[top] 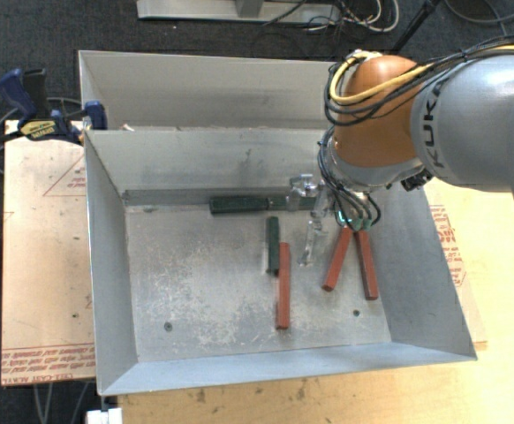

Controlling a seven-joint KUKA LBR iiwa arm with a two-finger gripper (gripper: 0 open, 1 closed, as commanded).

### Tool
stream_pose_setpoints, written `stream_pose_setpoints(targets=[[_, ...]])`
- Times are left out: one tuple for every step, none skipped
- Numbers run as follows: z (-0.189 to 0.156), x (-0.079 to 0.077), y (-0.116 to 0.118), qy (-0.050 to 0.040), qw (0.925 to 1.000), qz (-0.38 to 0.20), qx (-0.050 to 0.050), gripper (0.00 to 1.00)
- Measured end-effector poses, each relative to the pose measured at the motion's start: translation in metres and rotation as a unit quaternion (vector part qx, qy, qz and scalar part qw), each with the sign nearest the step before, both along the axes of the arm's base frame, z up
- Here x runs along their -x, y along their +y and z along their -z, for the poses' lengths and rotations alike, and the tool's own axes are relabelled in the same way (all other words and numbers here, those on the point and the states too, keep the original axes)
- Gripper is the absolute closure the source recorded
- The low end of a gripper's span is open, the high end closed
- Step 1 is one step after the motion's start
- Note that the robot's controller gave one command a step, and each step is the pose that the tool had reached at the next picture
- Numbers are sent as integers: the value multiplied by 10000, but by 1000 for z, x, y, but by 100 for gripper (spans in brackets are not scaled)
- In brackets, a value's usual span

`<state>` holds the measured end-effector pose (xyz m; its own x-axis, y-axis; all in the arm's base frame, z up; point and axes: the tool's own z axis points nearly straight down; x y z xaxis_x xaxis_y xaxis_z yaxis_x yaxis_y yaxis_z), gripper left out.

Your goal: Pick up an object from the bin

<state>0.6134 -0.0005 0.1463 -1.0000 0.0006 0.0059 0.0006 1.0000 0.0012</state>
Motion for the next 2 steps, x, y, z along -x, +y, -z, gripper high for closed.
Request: stream_pose_setpoints(targets=[[73, -4, 7, -50, 9680, -2510, -10, 0], [75, -13, 40, -61, 8413, -5405, -9, 0]])
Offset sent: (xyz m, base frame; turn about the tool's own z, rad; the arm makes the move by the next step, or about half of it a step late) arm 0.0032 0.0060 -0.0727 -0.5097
